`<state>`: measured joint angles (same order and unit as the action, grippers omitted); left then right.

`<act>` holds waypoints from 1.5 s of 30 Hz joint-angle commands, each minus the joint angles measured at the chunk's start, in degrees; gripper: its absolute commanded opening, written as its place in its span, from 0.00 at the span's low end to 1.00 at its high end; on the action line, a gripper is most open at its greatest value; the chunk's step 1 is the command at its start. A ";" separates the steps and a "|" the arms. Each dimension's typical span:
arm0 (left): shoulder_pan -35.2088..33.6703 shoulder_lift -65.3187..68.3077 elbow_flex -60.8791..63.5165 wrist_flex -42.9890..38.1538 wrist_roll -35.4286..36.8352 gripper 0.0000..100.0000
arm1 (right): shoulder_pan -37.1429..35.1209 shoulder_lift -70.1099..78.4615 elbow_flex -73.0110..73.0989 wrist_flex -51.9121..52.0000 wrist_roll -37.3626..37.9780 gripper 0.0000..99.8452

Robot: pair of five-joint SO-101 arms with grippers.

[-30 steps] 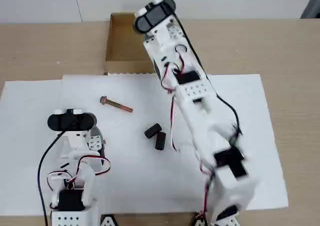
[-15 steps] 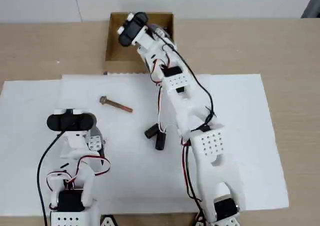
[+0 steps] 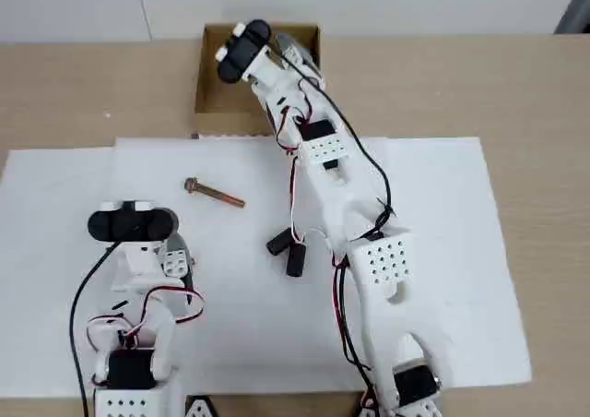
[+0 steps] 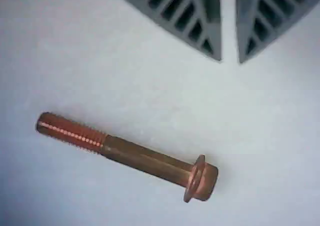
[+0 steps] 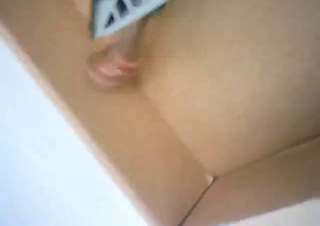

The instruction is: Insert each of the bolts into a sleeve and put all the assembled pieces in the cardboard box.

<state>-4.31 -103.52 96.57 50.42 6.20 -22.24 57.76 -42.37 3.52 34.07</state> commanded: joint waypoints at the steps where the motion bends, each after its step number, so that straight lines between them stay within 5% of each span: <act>1: -0.44 -0.44 -0.22 0.00 -0.35 0.01 | -0.40 -1.71 -3.16 -1.36 0.18 0.09; 9: -0.44 -0.44 -0.22 0.00 -0.35 0.01 | -0.48 -5.93 -3.16 0.57 0.18 0.01; 45: -0.44 -0.44 -0.22 0.00 -0.35 0.01 | -0.40 -43.56 -3.16 71.43 -25.05 0.00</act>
<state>-4.31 -103.52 96.57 50.42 6.20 -22.33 19.25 -42.37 69.19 11.38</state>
